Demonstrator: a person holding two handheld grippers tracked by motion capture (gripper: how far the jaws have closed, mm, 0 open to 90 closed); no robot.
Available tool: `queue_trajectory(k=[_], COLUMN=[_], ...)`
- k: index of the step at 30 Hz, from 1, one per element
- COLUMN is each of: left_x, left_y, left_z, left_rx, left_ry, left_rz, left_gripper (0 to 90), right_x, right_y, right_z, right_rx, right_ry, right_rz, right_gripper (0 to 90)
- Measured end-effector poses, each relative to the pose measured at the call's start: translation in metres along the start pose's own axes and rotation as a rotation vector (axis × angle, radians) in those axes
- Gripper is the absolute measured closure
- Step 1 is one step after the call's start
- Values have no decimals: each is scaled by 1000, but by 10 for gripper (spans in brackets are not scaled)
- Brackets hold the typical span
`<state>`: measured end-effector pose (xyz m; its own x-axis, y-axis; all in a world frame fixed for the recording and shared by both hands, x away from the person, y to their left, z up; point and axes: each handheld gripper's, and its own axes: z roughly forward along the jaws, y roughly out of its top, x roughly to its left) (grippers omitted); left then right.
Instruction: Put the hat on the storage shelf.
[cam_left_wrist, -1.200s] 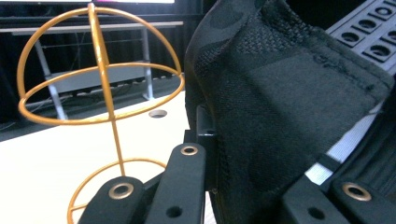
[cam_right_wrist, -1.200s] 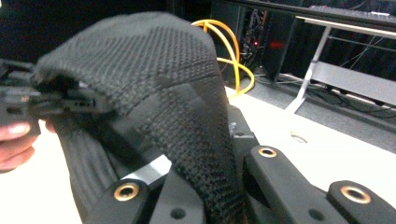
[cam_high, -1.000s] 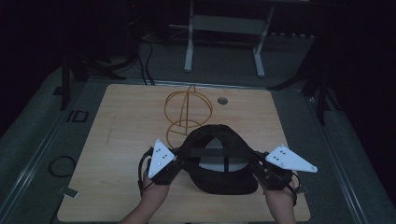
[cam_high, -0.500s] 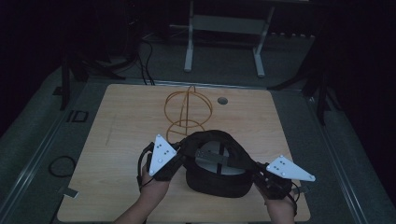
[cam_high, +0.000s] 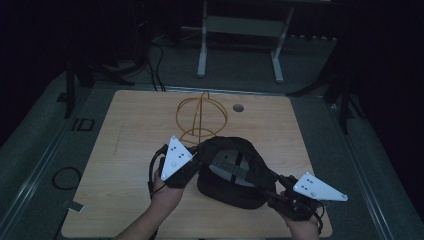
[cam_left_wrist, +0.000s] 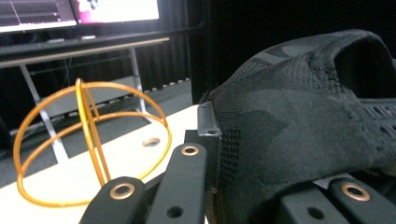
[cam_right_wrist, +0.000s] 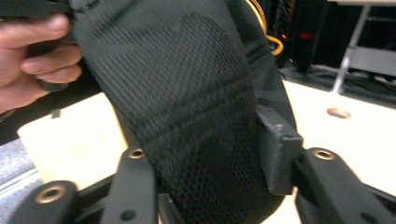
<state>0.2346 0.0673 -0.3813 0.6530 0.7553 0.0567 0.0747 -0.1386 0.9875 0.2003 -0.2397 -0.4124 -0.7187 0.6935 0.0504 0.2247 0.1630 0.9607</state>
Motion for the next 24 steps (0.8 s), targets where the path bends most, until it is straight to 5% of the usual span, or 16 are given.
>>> queue_trajectory(k=[13,17,20,24], left_x=[0,2,6,17], left_y=[13,11,9,6], left_z=[-6,-8,-12,-16], left_rx=[-17,-3,2,-6], left_ry=[-50,-105,-169,-266], left_rz=[52,94,144,154], left_gripper=[886,885,885,885], right_x=[5,3,-5,-18], right_y=[-6,-9,-8,-3], right_z=[-22,-38,-51,-59], right_rx=[23,38,36,26], right_ry=[171,201,192,164], right_rz=[-67,-121,-143,-157], right_gripper=[366,376,402,429])
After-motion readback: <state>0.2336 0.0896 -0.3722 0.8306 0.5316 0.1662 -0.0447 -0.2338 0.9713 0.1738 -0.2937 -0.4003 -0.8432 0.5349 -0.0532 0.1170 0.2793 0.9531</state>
